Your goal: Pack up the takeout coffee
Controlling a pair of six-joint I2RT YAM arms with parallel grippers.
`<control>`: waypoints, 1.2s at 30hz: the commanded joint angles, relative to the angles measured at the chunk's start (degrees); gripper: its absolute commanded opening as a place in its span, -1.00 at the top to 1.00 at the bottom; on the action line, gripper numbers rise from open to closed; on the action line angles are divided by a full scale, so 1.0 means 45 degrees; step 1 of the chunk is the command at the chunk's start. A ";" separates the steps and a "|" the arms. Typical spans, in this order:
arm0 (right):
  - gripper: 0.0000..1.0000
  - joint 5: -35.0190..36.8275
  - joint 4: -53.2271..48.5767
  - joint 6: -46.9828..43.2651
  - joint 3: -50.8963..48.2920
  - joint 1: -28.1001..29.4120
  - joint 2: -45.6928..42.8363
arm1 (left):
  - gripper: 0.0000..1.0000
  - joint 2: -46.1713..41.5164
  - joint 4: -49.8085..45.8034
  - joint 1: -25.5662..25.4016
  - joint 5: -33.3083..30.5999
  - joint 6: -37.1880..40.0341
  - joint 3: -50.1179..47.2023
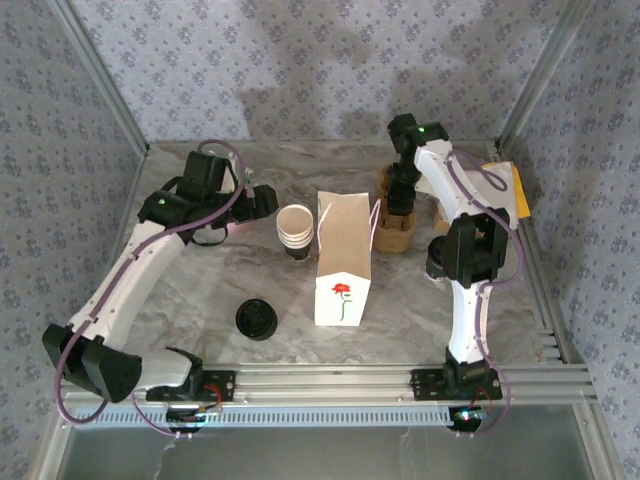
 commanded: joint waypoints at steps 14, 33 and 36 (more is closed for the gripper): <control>-0.07 0.0188 0.0061 0.0134 0.0314 -0.0179 0.0579 | -1.00 0.0422 0.0163 0.0078 0.0080 0.0374 0.0196; 0.12 0.0266 -0.0444 -0.0328 0.0665 -0.0125 -0.0219 | -0.99 0.0609 0.0138 0.0078 0.0285 0.0304 0.0374; 0.12 0.0226 -0.0595 -0.0447 0.0834 -0.0127 -0.0367 | -0.99 0.0625 0.0123 0.0077 0.0285 0.0325 0.0390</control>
